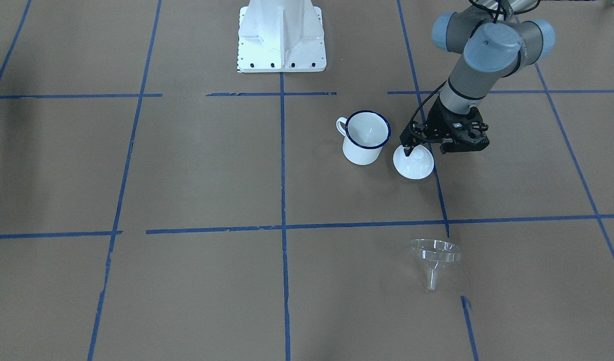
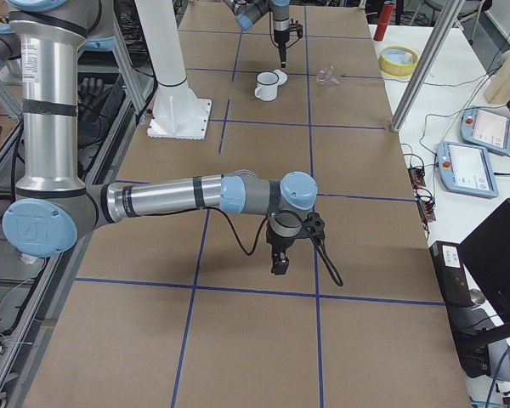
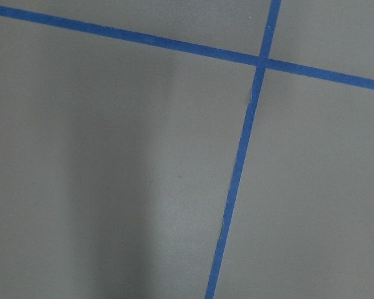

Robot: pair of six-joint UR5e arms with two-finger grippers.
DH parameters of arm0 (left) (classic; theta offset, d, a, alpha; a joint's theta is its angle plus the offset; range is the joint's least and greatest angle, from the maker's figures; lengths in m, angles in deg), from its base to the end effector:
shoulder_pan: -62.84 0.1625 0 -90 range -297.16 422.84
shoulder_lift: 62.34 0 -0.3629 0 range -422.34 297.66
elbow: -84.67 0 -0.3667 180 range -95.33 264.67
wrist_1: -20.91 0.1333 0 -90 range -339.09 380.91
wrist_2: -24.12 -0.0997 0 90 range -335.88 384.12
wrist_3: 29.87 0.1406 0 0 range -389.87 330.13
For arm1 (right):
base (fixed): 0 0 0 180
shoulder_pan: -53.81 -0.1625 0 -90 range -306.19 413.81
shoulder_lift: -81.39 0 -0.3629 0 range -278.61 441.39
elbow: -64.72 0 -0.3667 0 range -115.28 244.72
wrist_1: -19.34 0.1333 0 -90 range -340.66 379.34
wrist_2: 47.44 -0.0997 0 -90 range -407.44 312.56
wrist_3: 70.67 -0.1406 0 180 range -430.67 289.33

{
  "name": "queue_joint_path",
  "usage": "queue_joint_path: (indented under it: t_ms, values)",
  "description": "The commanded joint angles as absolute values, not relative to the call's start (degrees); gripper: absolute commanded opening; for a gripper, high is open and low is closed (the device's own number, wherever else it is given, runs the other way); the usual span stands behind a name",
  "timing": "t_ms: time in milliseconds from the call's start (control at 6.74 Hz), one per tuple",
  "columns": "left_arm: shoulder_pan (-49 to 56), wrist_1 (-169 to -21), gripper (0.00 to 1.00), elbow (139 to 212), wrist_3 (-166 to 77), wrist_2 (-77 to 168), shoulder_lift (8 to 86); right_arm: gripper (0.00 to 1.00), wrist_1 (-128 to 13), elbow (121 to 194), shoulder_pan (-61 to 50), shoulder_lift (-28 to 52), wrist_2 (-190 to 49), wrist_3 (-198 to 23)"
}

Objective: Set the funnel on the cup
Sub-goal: 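Move the left gripper to the clear glass funnel and grasp its rim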

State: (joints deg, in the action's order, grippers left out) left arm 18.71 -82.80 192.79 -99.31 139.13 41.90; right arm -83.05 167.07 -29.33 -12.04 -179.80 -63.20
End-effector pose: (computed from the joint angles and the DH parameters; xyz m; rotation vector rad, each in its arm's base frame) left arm 0.3505 -0.4429 0.3346 0.0747 0.8895 -0.2083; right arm -0.0135 -0.4353 0.5776 -0.0540 -0.7409 -0.2161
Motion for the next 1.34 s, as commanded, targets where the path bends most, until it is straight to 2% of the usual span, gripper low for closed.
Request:
queue_joint_path:
  t_ms: [0,148,297,594,891,1188]
  values:
    - [12.85,-82.27,1.00,194.27,-113.49,141.18,45.22,1.00,-83.05,167.11,-29.33,-12.04,-179.80,-63.20]
    - [11.87,-82.88,1.00,193.75,-117.19,140.93,46.19,1.00,-83.14,167.11,-29.33,-12.04,-179.80,-63.20]
    - [10.99,-83.58,1.00,189.91,-123.84,138.49,49.60,1.00,-83.05,167.11,-29.33,-12.04,-179.80,-63.20]
    - [11.68,-96.60,1.00,179.12,-137.20,126.29,52.26,1.00,-83.05,167.11,-29.33,-12.04,-179.80,-63.20]
    - [15.44,-101.16,1.00,170.23,-142.54,117.60,55.32,1.00,-83.05,167.11,-29.33,-12.04,-179.80,-63.20]
    - [16.08,-102.74,1.00,167.38,-143.16,115.35,56.22,1.00,-83.05,167.11,-29.33,-12.04,-179.80,-63.20]
